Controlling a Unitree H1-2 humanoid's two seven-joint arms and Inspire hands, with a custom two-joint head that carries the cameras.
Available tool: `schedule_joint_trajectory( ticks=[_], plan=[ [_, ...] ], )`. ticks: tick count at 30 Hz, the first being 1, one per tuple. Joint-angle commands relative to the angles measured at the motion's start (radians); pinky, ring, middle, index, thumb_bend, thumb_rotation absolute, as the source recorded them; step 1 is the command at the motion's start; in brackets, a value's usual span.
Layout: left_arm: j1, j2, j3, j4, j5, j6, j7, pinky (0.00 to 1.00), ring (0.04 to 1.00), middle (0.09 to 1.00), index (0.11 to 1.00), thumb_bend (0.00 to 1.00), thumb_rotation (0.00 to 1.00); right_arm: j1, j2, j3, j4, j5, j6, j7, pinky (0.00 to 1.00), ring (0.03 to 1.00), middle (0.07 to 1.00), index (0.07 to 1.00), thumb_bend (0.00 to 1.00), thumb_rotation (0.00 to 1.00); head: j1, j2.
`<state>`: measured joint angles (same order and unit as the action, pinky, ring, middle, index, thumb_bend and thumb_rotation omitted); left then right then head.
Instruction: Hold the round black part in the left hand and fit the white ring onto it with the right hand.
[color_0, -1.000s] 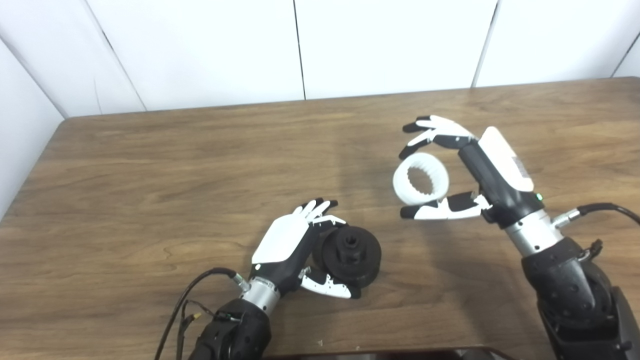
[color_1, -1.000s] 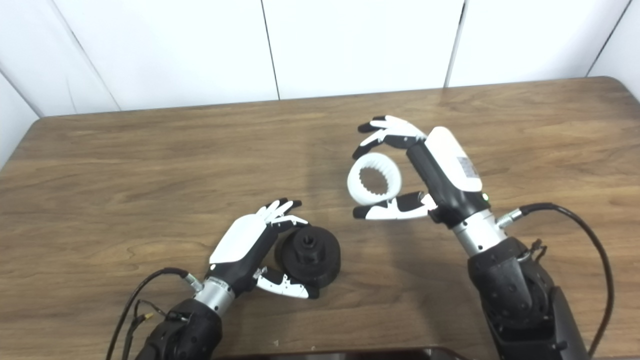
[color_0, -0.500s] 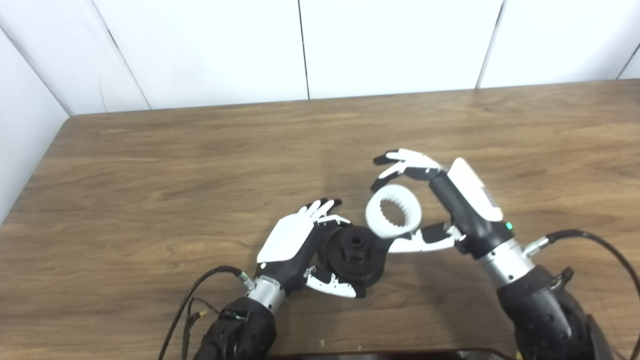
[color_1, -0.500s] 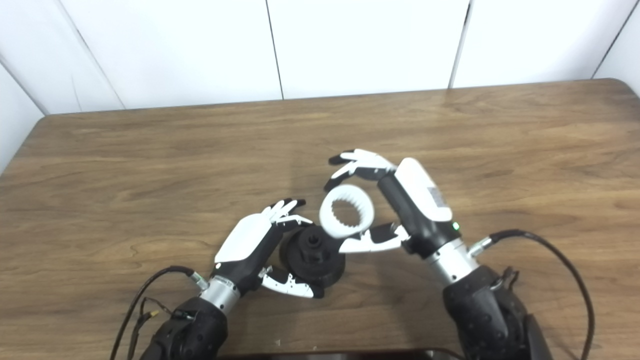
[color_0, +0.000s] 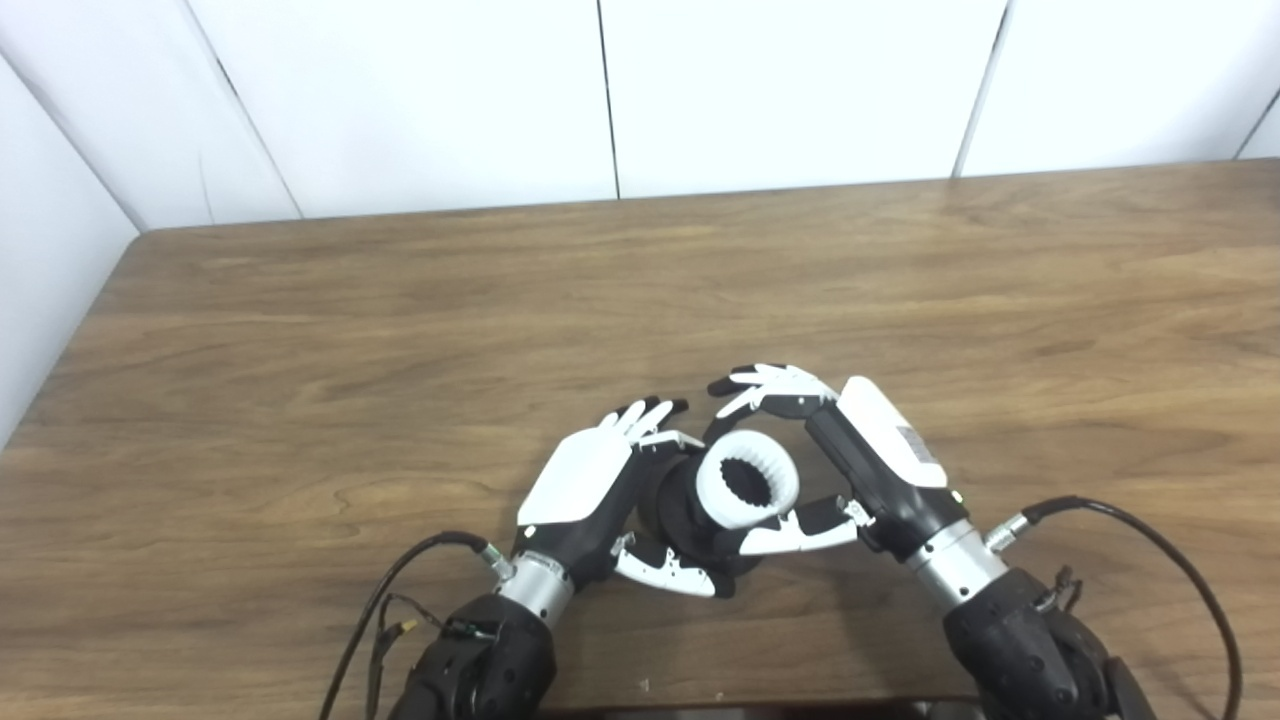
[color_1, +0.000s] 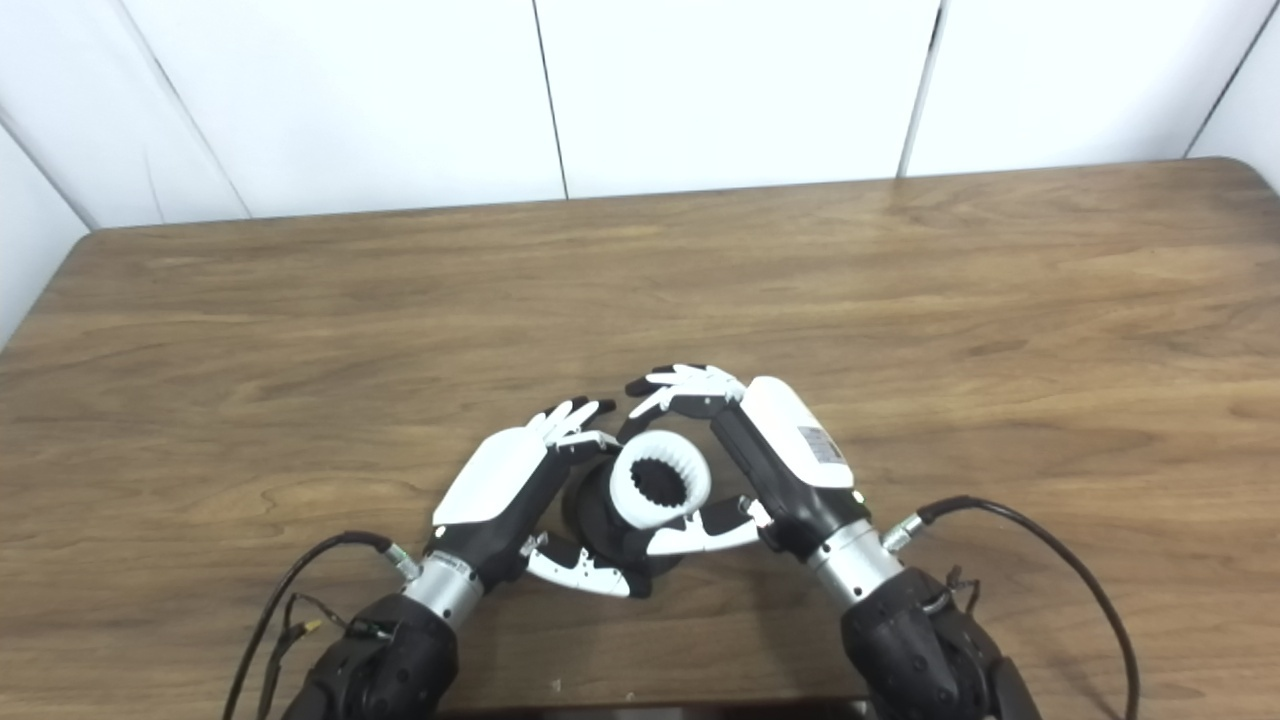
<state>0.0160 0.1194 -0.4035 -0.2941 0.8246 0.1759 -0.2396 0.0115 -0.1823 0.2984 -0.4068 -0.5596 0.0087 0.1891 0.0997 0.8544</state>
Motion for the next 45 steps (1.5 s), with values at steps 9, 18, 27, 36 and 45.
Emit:
schedule_joint_trajectory(
  ticks=[9, 18, 27, 36, 45],
  plan=[
    [-0.021, 0.0, -0.008, -0.019, 0.014, -0.003, -0.003, 1.0, 1.0, 0.966, 0.655, 0.93, 0.29, -0.044, 0.025, 0.026, 0.058, -0.023, -0.028, -0.014, 0.91, 0.86, 0.795, 0.483, 0.52, 0.14, 0.015, 0.008],
    [-0.021, -0.001, -0.004, -0.011, 0.002, -0.015, 0.012, 1.0, 1.0, 0.961, 0.648, 0.94, 0.29, -0.065, 0.042, 0.045, 0.1, -0.028, -0.023, -0.013, 0.9, 0.862, 0.798, 0.483, 0.52, 0.14, 0.018, 0.013],
    [-0.024, -0.004, -0.001, -0.025, 0.006, 0.009, -0.009, 1.0, 1.0, 0.968, 0.651, 0.94, 0.3, -0.058, 0.03, 0.041, 0.115, -0.031, -0.004, -0.006, 0.87, 0.858, 0.8, 0.484, 0.51, 0.15, 0.02, 0.018],
    [-0.025, 0.003, 0.003, -0.022, 0.002, 0.002, -0.003, 1.0, 1.0, 0.965, 0.658, 0.94, 0.32, -0.066, -0.049, 0.026, 0.031, -0.009, 0.125, 0.137, 0.83, 0.948, 0.943, 0.914, 0.91, 0.57, 0.013, 0.013],
    [-0.022, 0.007, 0.005, -0.038, 0.012, 0.025, -0.029, 1.0, 1.0, 0.974, 0.669, 0.92, 0.33, -0.079, -0.118, 0.005, 0.003, 0.051, 0.188, 0.226, 0.89, 1.0, 1.0, 1.0, 1.0, 0.65, 0.008, 0.012]
  ],
)
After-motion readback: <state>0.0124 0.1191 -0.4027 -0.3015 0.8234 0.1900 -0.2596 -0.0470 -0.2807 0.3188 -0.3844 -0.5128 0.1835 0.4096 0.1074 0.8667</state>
